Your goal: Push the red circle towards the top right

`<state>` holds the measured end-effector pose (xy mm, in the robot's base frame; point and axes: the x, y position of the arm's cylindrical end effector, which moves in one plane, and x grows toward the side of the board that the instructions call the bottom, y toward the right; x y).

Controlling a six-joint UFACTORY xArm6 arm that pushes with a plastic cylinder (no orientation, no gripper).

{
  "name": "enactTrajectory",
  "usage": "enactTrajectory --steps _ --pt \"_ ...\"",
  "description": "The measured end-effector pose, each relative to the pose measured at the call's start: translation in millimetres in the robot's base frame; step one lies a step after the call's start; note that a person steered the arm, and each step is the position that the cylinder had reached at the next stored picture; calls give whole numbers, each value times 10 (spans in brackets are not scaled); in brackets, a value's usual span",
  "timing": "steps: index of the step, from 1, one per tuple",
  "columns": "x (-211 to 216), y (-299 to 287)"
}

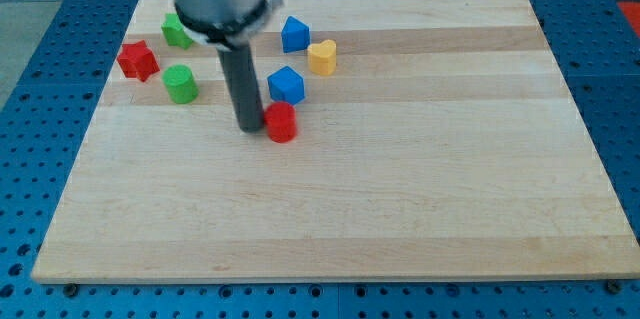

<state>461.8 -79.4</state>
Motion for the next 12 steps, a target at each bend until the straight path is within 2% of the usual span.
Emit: enactTrajectory --steps 1,2,3,5,6,7,8,9,10,12 --pt "294 340" --pt "219 301" --pt "-180 60" --pt "-149 1144" --pt "-149 1148" --pt "53 885" --pt "680 977" --pt "542 1188" --pt "190 1384" --pt "88 1794"
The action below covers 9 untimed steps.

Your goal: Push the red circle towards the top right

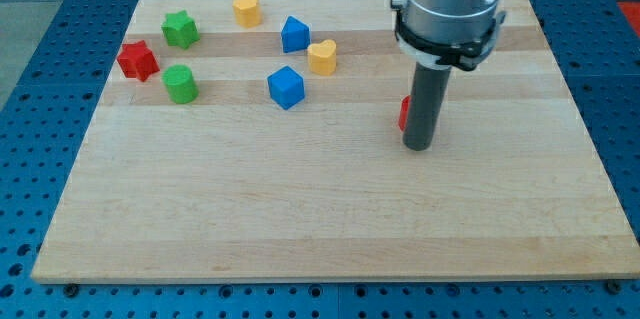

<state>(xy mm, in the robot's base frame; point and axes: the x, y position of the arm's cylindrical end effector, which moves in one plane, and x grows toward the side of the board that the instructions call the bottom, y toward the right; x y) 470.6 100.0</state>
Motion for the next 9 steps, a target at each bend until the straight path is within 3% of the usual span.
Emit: enactTrajectory --steps 3,6,9 --pt "-662 -31" --pt "-759 -303" --pt "-1522 253"
